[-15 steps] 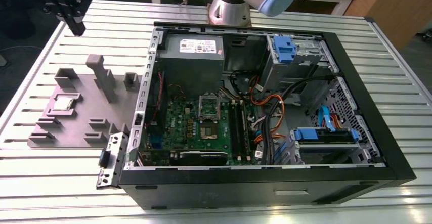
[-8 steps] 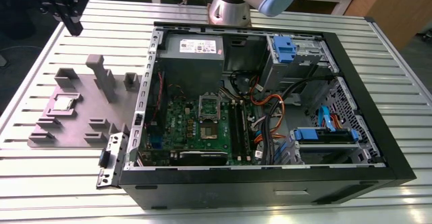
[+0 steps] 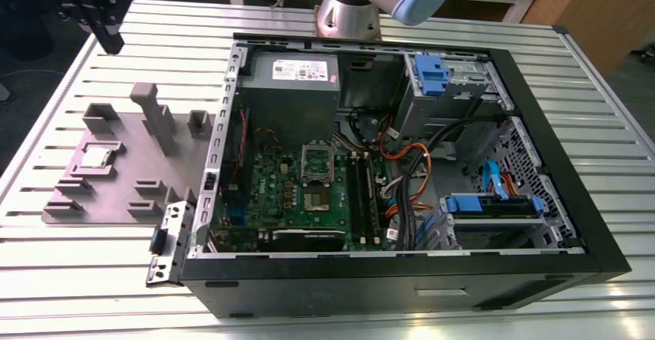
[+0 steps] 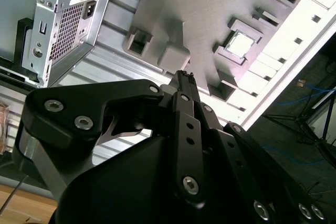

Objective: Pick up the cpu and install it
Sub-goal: 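Reach for the cpu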

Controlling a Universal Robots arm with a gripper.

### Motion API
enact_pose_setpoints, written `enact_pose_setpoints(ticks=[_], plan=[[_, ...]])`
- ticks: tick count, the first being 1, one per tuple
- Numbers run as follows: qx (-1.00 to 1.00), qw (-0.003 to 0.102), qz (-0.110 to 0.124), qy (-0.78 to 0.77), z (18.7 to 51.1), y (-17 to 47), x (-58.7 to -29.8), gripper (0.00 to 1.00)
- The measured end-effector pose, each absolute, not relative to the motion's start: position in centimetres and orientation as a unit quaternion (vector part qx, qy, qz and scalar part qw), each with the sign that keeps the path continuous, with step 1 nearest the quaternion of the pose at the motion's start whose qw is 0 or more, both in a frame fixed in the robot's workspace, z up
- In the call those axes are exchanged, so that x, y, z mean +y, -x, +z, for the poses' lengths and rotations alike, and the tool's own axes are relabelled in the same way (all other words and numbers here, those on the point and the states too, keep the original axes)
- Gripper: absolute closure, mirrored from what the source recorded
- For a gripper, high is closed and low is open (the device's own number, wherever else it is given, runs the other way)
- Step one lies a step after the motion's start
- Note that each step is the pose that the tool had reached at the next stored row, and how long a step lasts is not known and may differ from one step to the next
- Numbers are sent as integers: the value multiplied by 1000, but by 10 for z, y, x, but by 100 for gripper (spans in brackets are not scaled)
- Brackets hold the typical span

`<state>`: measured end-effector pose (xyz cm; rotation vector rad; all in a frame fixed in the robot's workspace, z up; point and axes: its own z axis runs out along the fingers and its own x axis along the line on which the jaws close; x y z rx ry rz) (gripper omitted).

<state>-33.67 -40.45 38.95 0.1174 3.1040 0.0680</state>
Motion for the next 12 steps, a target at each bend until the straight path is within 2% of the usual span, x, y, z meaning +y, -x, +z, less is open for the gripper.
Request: enact_pose_setpoints(ticks=[12], plan=[[999, 17, 22, -38, 389, 341, -405, 89]])
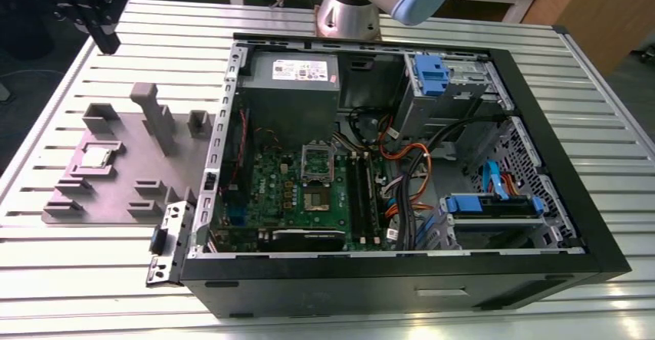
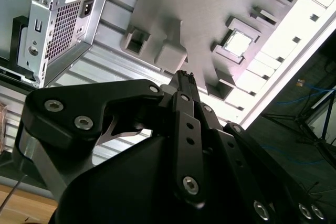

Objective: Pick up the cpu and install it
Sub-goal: 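Reach for the cpu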

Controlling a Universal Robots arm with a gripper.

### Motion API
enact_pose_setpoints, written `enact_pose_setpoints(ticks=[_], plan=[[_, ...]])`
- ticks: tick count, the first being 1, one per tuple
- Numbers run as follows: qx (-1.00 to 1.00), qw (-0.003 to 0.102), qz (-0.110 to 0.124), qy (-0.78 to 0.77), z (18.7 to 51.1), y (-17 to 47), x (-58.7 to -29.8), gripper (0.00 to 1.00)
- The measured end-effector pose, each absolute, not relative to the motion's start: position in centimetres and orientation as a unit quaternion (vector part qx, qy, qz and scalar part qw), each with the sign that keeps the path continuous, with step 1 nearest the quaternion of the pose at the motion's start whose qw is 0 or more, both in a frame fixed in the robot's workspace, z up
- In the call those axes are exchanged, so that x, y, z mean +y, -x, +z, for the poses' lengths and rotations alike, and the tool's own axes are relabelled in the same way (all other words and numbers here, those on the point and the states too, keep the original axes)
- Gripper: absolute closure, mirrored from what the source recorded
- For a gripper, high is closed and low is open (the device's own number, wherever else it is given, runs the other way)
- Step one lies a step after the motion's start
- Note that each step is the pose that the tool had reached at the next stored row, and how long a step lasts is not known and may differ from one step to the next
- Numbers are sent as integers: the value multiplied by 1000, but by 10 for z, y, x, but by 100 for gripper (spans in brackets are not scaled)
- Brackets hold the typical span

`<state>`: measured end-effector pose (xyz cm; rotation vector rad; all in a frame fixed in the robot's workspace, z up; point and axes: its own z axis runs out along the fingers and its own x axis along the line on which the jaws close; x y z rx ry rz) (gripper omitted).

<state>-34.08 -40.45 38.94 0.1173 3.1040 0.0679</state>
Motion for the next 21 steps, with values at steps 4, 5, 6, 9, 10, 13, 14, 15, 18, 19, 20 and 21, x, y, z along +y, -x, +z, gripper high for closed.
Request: enact_pose_setpoints(ticks=[4, 5, 6, 9, 10, 13, 14, 15, 18, 19, 20, 21], plan=[[999, 17, 22, -38, 389, 342, -405, 89], [999, 17, 22, -38, 389, 343, -405, 89], [999, 17, 22, -38, 389, 343, -405, 89], [999, 17, 22, -38, 389, 344, -405, 89], [999, 17, 22, -38, 389, 344, -405, 89], [999, 17, 22, -38, 389, 345, -405, 89], [999, 17, 22, -38, 389, 345, -405, 89], [999, 17, 22, -38, 389, 345, -405, 89], [999, 17, 22, -38, 389, 346, -405, 89], [999, 17, 22, -38, 389, 346, -405, 89], [999, 17, 22, -38, 389, 346, -405, 89], [999, 17, 22, -38, 389, 346, -405, 89]])
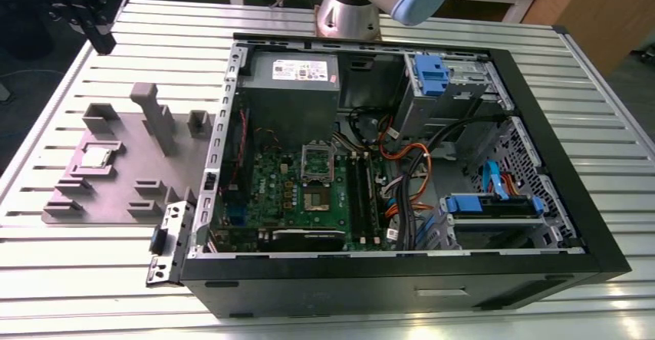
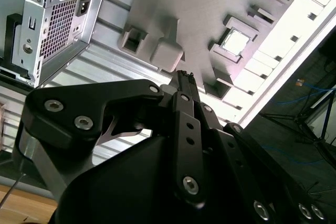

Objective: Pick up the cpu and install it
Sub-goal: 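Reach for the cpu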

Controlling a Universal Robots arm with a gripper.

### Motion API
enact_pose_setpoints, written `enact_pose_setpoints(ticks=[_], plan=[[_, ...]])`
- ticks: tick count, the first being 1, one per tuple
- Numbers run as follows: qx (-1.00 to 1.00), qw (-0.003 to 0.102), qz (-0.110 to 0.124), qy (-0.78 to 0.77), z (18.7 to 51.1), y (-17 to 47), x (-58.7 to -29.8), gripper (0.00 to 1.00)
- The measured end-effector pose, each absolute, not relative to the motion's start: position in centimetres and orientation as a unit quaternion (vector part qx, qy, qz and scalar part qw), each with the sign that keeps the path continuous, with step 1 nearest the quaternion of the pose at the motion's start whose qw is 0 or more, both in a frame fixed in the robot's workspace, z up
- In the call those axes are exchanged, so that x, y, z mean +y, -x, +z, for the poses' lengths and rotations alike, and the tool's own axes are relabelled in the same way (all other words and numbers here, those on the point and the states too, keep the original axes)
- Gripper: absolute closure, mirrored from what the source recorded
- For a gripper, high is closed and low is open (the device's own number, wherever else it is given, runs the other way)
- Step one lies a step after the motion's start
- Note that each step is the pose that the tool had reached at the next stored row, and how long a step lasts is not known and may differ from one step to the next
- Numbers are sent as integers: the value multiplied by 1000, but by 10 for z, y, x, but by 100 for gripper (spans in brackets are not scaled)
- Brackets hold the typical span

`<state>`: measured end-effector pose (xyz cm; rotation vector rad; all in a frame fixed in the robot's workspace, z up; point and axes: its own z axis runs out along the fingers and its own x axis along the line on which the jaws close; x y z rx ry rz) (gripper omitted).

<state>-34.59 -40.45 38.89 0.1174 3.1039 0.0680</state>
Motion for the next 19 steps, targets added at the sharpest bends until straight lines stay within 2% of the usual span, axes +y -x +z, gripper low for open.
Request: enact_pose_setpoints(ticks=[19], plan=[[999, 17, 22, -38, 388, 352, -405, 89]])
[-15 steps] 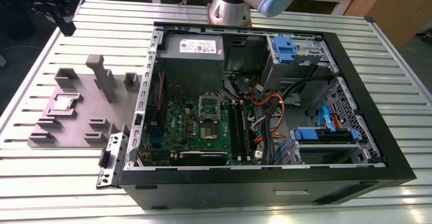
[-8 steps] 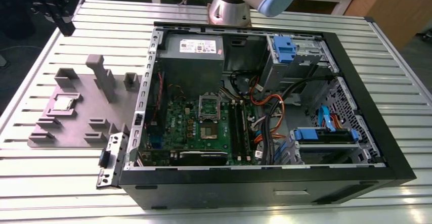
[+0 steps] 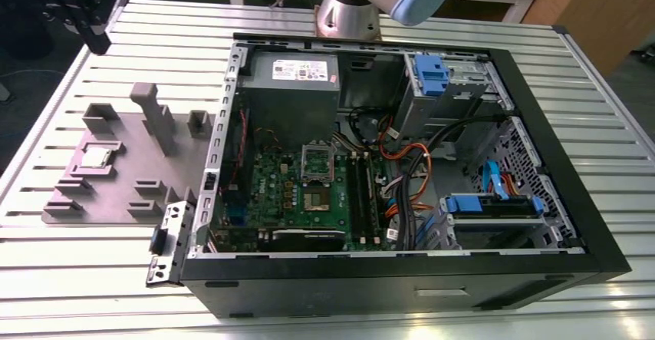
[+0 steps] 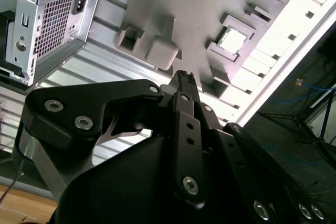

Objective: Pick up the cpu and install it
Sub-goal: 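Reach for the cpu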

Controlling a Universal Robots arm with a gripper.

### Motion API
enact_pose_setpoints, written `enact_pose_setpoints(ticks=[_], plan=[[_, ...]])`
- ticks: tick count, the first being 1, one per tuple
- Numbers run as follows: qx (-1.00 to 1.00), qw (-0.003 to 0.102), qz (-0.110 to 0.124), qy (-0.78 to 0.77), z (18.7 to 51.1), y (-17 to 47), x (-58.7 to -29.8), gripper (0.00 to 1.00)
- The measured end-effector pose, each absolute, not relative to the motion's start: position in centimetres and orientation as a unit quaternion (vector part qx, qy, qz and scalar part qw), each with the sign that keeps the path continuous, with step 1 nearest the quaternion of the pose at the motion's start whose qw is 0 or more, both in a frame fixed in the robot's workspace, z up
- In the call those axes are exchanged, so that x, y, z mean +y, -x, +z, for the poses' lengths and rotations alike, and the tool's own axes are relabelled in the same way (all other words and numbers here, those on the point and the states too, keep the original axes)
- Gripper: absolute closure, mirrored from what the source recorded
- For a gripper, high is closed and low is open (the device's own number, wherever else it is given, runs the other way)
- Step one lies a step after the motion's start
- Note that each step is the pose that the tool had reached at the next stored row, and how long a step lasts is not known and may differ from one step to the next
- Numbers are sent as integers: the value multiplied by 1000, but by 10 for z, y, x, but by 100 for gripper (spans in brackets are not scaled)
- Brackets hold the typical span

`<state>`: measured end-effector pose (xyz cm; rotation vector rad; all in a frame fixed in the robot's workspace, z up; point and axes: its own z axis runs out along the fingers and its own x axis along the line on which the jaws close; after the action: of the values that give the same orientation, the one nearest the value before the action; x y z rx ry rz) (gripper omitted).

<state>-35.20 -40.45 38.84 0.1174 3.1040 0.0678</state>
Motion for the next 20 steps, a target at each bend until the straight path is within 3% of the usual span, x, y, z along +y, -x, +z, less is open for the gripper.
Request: enact_pose_setpoints(ticks=[20], plan=[[999, 17, 22, -38, 382, 427, -406, 89]])
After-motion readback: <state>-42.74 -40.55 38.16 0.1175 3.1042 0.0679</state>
